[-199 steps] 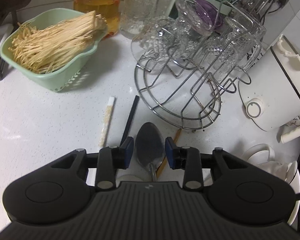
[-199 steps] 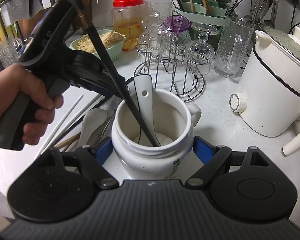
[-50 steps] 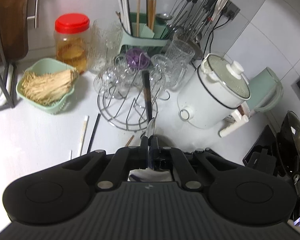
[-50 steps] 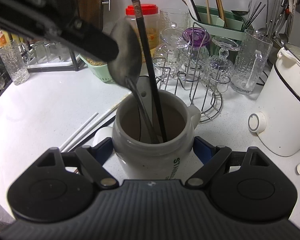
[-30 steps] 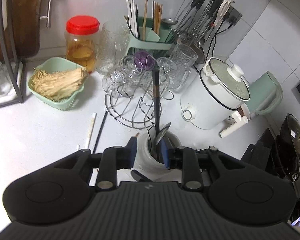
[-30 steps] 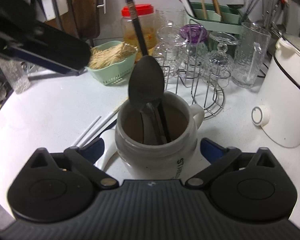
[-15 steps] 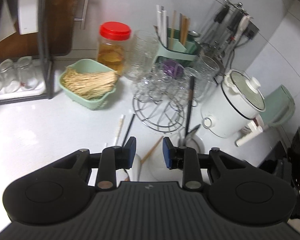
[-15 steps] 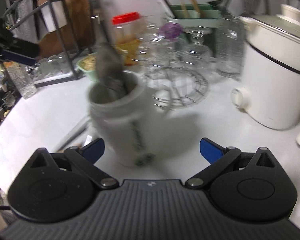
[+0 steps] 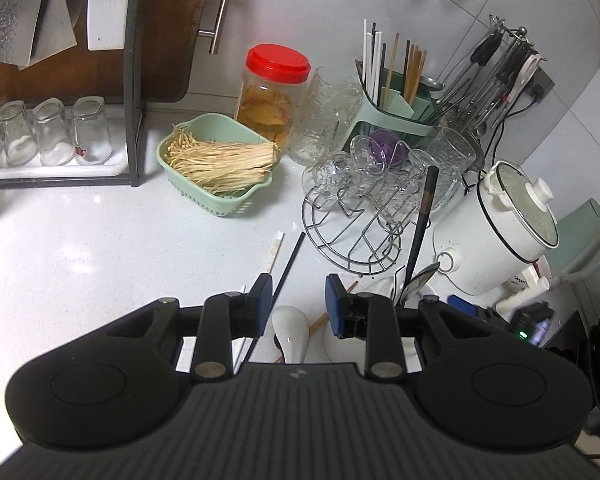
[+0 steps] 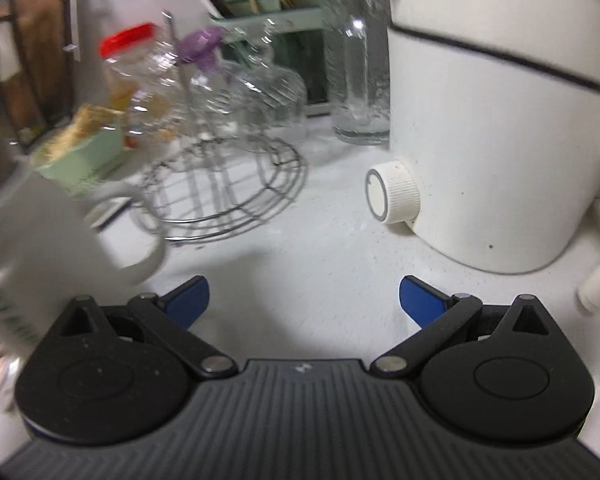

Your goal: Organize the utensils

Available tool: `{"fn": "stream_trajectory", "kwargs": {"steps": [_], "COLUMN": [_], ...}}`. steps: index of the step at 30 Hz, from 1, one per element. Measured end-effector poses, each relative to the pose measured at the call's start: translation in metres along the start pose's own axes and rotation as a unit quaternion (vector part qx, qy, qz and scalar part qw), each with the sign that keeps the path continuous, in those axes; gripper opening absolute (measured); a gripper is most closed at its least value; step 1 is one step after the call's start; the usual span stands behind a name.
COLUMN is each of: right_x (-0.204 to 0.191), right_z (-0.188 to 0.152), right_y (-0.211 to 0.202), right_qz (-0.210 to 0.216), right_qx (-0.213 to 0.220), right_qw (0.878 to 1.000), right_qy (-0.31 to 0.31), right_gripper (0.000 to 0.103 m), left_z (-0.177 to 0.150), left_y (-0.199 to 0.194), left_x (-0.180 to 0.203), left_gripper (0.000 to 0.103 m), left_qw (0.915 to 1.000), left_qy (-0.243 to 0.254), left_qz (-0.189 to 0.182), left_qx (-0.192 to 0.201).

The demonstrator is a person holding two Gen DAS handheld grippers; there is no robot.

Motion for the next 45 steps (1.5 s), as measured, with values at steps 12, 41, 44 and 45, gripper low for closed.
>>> {"fn": "stream_trajectory", "kwargs": {"steps": [12, 41, 44, 45], "right_x": [-0.020, -0.021, -0.021, -0.021], "right_z": [0.018, 0.020, 0.020, 0.020], "right_y": [0.034, 0.036, 0.036, 0.036], "right_qz": [-0.026, -0.026, -0.026, -0.026], "right_qx": [0.027, 0.025, 0.024, 0.024], "right_qw": [0.999, 0.999, 0.999, 0.999], "right_qy": [-0.032, -0.026, -0.026, -0.026], "right_gripper": [0.103, 0.103, 0.103, 0.103], "left_z": [0.008, 0.043, 0.042, 0.042], "left_y": [0.021, 0.032, 0.029, 0.029], "left_x": [-0.003, -0.041, -0.042, -0.042], "left_gripper": [0.033, 0.033, 0.033, 0.033], "left_qw": [0.9993, 0.9991, 0.9993, 0.9993], "left_qy": [-0.021, -0.009, -0.014, -0.016], "left_qz": [0.000, -0.009, -0.005, -0.006], "left_qx": [-0.032, -0.039, -0.034, -0.032]}}
Point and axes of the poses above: each gripper's, at about its wrist camera, not at the fingertips, and y roughly the way its jaws point, x to its right, z to its top, the point moved 1 cm from there along y, roughly the way its jaws point, and after that the axes turned 11 degrees about -z, right-handed, at the moved point
